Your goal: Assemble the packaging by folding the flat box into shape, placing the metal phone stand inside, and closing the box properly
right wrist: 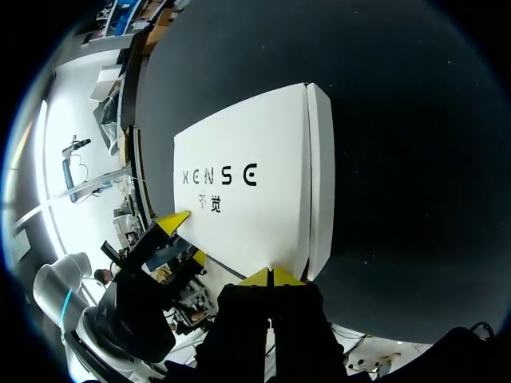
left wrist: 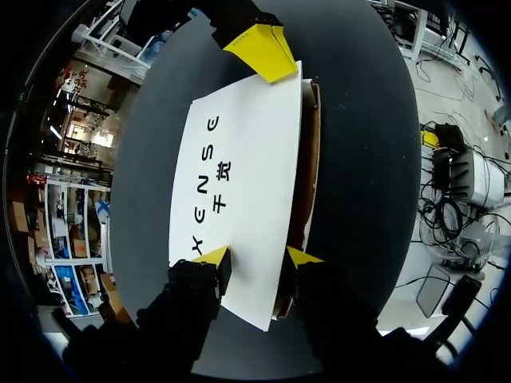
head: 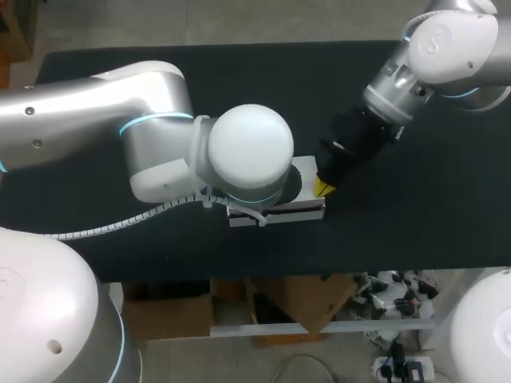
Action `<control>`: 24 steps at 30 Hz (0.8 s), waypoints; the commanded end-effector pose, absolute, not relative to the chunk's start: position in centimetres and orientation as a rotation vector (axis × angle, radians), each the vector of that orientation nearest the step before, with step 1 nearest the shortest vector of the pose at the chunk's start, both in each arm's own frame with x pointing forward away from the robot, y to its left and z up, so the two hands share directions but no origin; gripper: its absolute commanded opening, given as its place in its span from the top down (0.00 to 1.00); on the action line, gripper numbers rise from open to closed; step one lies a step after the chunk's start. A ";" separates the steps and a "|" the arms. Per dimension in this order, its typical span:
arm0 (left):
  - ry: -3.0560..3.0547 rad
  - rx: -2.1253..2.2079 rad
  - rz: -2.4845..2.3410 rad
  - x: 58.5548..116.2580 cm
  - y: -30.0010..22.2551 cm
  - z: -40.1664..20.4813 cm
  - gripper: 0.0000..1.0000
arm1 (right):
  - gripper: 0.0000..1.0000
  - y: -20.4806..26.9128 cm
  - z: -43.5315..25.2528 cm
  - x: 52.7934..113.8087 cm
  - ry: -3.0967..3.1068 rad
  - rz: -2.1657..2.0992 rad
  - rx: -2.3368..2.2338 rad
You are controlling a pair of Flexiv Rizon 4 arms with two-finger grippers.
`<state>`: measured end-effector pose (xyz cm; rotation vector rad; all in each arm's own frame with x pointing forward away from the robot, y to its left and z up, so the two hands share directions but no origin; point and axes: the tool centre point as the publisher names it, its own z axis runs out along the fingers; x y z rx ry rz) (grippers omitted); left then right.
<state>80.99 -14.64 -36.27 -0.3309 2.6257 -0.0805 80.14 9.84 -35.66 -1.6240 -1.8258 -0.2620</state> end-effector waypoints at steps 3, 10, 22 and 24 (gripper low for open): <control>2.624 -0.325 -0.092 80.8 -14.2 -36.2 0.55 | 1.00 9.8 -35.7 80.3 -1.824 -0.258 -1.620; 2.629 -0.314 -0.107 80.6 -13.9 -36.1 0.55 | 1.00 9.9 -35.7 80.3 -1.822 -0.255 -1.622; 2.621 -0.327 -0.133 80.1 -13.1 -35.7 0.55 | 1.00 10.0 -35.8 80.4 -1.823 -0.254 -1.621; 2.619 -0.331 -0.142 80.1 -12.9 -35.6 0.55 | 1.00 10.0 -35.8 80.4 -1.822 -0.253 -1.621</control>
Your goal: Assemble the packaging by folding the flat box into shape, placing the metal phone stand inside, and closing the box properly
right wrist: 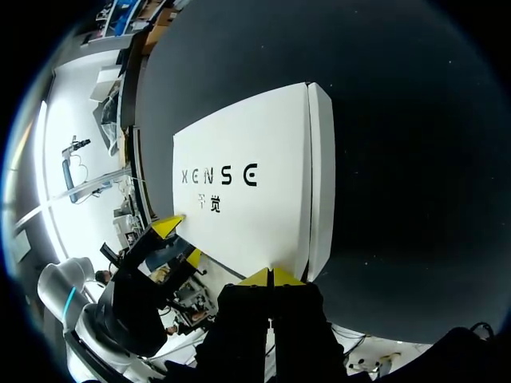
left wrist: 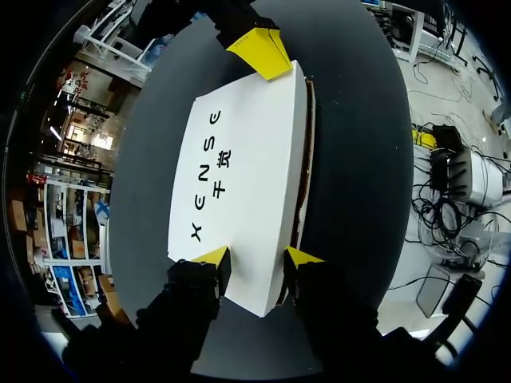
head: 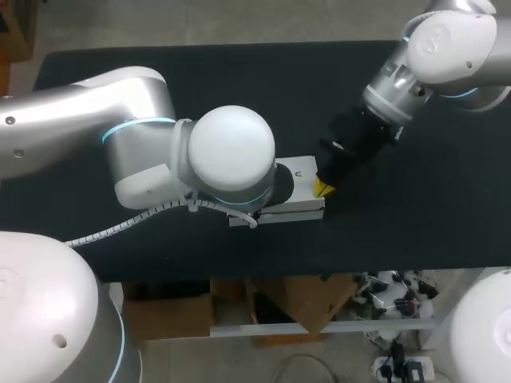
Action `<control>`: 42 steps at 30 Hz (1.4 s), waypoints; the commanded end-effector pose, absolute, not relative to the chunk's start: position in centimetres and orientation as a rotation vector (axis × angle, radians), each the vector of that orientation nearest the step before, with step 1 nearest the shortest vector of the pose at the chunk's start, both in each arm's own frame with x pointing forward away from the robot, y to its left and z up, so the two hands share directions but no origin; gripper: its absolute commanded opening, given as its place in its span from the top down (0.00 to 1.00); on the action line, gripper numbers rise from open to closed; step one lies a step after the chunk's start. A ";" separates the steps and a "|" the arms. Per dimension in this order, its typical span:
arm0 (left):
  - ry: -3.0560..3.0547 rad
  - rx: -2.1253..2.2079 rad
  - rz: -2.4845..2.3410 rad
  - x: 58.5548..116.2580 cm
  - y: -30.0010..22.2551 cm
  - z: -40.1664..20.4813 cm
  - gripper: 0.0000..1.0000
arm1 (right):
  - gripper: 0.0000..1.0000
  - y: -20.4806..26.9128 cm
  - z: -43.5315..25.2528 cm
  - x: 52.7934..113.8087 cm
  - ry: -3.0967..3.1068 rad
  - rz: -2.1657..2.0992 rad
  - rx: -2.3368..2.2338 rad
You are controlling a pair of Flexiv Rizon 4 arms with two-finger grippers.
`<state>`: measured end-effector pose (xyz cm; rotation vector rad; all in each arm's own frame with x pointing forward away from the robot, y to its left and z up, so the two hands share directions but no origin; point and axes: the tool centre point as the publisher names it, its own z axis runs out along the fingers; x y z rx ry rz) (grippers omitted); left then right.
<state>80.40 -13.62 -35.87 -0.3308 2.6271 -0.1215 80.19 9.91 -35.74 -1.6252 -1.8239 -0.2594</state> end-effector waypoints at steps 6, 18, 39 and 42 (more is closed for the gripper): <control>2.597 -0.367 -0.206 79.8 -11.9 -34.5 0.56 | 1.00 10.1 -35.9 80.5 -1.822 -0.250 -1.620; 2.580 -0.447 -0.300 79.7 -11.1 -32.6 1.00 | 1.00 10.2 -36.2 80.7 -1.820 -0.245 -1.613; 2.768 -0.571 -0.422 81.1 -11.3 -34.8 1.00 | 1.00 10.2 -36.4 80.6 -1.814 -0.240 -1.618; 2.782 -0.564 -0.419 81.0 -11.5 -35.0 1.00 | 1.00 10.2 -36.4 80.6 -1.814 -0.240 -1.618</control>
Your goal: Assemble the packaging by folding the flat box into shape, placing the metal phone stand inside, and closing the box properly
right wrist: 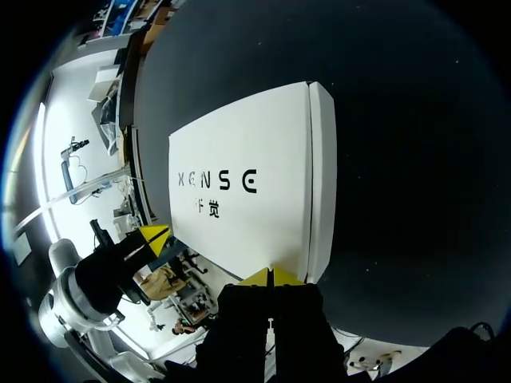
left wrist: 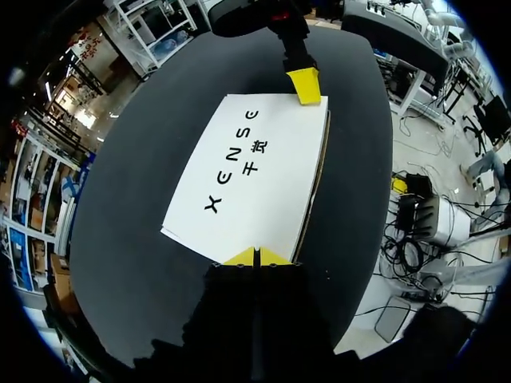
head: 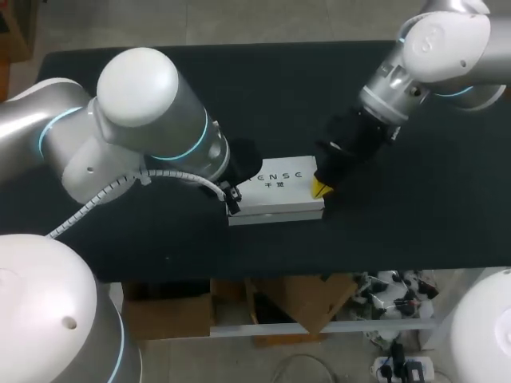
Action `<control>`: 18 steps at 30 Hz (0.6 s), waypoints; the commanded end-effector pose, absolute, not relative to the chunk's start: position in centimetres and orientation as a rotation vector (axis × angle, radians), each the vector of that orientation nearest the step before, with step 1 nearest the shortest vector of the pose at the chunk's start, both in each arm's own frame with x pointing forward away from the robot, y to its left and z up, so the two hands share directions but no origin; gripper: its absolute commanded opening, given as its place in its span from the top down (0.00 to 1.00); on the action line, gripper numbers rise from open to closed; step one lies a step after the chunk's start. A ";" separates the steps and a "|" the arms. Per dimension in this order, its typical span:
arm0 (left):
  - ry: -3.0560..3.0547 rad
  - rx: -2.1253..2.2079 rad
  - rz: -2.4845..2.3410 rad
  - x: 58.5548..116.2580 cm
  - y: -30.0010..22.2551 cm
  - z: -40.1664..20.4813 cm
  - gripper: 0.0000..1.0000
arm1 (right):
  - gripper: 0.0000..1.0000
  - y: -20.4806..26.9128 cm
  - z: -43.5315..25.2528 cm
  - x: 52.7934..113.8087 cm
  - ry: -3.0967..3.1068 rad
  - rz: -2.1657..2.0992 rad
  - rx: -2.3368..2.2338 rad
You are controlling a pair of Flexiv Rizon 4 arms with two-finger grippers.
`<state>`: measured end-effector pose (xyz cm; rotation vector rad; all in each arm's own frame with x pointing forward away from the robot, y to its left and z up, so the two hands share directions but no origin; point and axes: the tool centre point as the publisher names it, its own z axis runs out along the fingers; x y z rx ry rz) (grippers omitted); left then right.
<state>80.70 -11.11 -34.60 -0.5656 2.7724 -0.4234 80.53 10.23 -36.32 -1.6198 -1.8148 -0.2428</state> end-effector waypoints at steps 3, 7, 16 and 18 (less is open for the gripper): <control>2.790 -0.562 -0.423 81.0 -11.5 -35.1 1.00 | 1.00 10.2 -36.5 80.6 -1.812 -0.239 -1.618; 2.799 -0.546 -0.426 80.7 -11.7 -35.1 1.00 | 1.00 10.2 -36.6 80.5 -1.811 -0.239 -1.620; 2.806 -0.535 -0.424 80.3 -11.9 -35.1 1.00 | 1.00 10.1 -36.6 80.4 -1.809 -0.241 -1.622; 2.809 -0.535 -0.424 80.3 -11.9 -35.3 1.00 | 1.00 10.1 -36.7 80.4 -1.808 -0.240 -1.622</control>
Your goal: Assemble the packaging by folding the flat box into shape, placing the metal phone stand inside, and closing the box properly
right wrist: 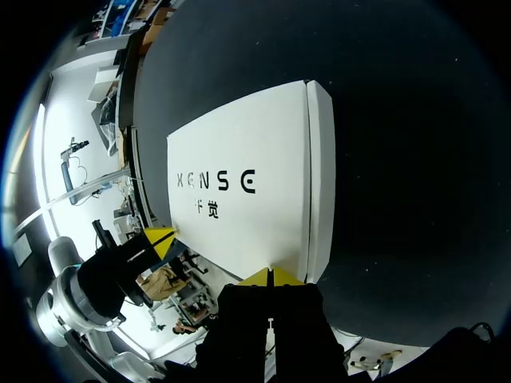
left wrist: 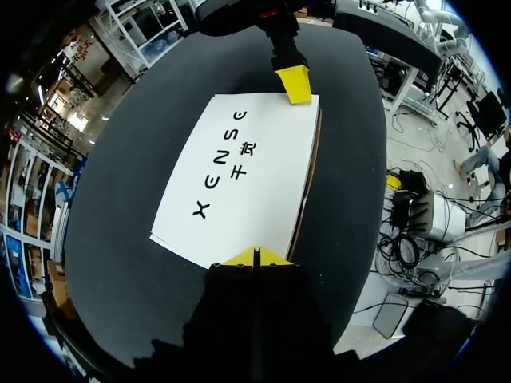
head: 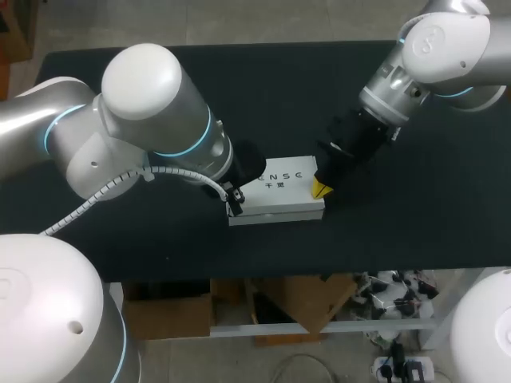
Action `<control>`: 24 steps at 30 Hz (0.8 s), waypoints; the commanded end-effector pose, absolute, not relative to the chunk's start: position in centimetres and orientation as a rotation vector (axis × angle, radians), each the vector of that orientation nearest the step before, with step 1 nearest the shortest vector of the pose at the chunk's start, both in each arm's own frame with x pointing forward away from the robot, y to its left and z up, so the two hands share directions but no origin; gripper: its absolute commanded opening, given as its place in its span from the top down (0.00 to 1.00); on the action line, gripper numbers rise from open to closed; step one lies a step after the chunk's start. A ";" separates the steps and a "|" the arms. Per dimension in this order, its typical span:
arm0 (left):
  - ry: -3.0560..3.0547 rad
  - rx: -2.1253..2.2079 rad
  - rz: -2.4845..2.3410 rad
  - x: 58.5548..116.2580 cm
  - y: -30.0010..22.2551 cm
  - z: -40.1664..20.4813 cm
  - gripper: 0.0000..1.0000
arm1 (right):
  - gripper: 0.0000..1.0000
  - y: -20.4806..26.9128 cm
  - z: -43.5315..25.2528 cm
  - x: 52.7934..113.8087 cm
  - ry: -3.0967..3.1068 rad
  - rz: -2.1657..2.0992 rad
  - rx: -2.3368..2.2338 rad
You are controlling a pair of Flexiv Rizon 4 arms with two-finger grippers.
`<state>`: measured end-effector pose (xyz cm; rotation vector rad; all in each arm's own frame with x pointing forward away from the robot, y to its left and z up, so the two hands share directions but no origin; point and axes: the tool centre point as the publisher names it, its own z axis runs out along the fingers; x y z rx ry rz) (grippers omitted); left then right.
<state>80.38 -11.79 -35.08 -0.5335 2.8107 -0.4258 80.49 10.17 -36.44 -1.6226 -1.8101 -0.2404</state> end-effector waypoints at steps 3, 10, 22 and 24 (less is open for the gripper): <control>2.813 -0.537 -0.422 80.4 -11.9 -35.7 1.00 | 1.00 10.1 -37.0 80.4 -1.805 -0.236 -1.621; 2.824 -0.548 -0.427 80.4 -11.6 -36.3 1.00 | 1.00 10.1 -37.4 80.5 -1.797 -0.225 -1.620; 2.834 -0.565 -0.435 80.4 -11.4 -37.4 1.00 | 1.00 10.1 -38.6 80.7 -1.776 -0.210 -1.615; 2.837 -0.566 -0.438 80.4 -11.5 -37.5 1.00 | 1.00 10.1 -38.9 80.7 -1.771 -0.208 -1.613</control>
